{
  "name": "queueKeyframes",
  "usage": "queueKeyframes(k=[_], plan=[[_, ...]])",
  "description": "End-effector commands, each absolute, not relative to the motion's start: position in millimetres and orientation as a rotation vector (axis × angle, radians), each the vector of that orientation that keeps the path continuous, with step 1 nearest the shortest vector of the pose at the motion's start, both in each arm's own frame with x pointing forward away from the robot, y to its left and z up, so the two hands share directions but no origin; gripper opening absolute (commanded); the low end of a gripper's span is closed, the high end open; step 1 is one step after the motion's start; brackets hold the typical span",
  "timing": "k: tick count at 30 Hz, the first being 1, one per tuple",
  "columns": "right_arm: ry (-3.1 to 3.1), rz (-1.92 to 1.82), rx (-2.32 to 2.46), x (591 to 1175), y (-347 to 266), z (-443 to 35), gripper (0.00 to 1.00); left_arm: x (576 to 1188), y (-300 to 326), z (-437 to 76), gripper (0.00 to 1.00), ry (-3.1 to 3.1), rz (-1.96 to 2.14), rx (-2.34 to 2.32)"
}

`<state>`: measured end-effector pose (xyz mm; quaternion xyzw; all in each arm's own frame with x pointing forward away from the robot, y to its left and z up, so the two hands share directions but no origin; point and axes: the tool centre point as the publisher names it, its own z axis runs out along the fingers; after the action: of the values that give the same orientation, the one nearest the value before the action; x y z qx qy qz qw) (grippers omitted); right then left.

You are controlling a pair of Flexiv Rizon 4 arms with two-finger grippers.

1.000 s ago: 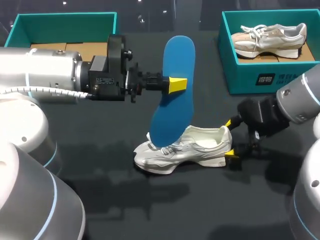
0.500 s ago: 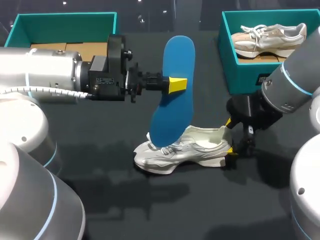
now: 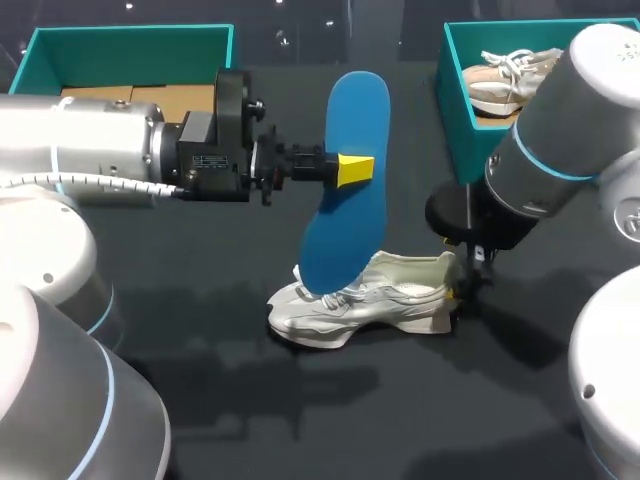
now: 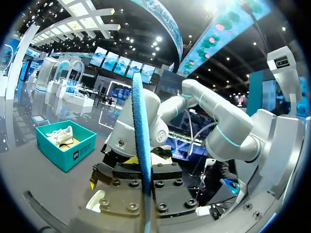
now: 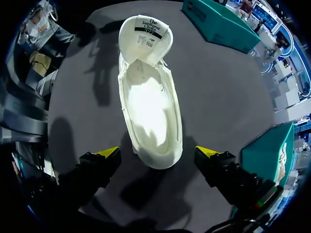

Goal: Take the shoe out of the shoebox, open the shoe tongue, remove and reinsert the insole, then place the shoe into the shoebox

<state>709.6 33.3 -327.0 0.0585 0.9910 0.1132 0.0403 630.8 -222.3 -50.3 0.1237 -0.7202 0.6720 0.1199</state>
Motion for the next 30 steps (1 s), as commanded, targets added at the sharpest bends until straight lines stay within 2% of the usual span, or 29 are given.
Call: queueKeyframes(k=[1,15,30], plan=[[3.064,0.145,0.169,713.8,42.3,-327.9,1.0,628.8,-220.9,-51.5,0.0,-2.104,1.968,0.363],[3.047,0.104,0.086,717.9,73.5,-305.9,1.0,628.8,-220.9,-51.5,0.0,-2.104,1.968,0.363],[3.071,0.088,0.007,741.2,111.7,-336.1,1.0,628.8,-220.9,-51.5,0.0,-2.104,1.968,0.363]])
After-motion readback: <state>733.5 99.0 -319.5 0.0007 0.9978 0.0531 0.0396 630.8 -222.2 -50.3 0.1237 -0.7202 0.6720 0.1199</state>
